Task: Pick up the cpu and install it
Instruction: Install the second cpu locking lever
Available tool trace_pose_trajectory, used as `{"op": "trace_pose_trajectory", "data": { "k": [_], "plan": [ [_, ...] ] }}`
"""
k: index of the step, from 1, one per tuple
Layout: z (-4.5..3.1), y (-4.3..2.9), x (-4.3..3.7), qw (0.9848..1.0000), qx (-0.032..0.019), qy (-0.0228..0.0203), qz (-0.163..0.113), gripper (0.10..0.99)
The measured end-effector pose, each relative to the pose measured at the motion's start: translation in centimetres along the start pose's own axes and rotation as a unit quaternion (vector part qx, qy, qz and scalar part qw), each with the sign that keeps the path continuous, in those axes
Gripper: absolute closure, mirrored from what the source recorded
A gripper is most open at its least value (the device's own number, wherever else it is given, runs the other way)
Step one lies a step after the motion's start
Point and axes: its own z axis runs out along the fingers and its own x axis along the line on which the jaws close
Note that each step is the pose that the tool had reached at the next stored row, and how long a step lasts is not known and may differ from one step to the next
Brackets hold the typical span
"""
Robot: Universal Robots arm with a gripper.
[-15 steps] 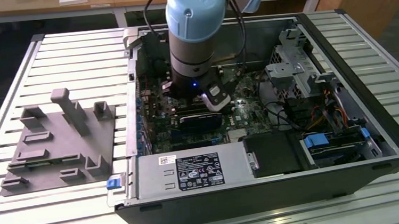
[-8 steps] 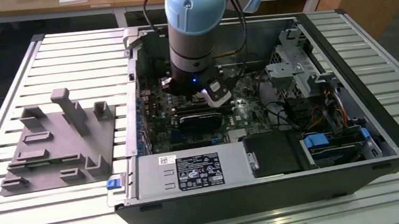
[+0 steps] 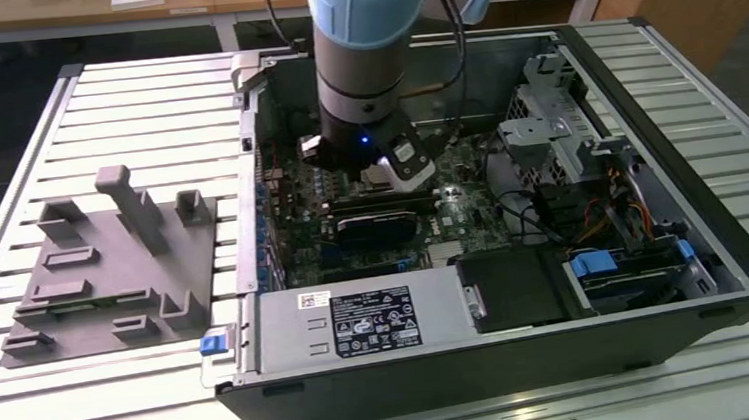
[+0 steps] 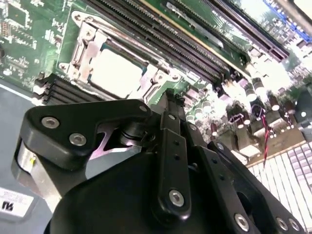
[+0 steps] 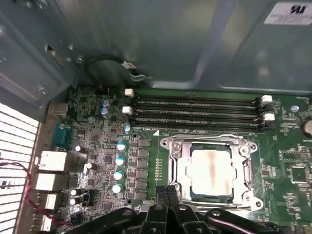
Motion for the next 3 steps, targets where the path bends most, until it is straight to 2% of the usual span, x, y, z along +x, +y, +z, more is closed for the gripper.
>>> {"op": "trace_pose_trajectory", "data": {
  "k": [3],
  "plan": [
    [-0.48, 0.16, 0.00, 1.0000, -0.0008, 0.0000, 0.000, 0.980]
  ]
}}
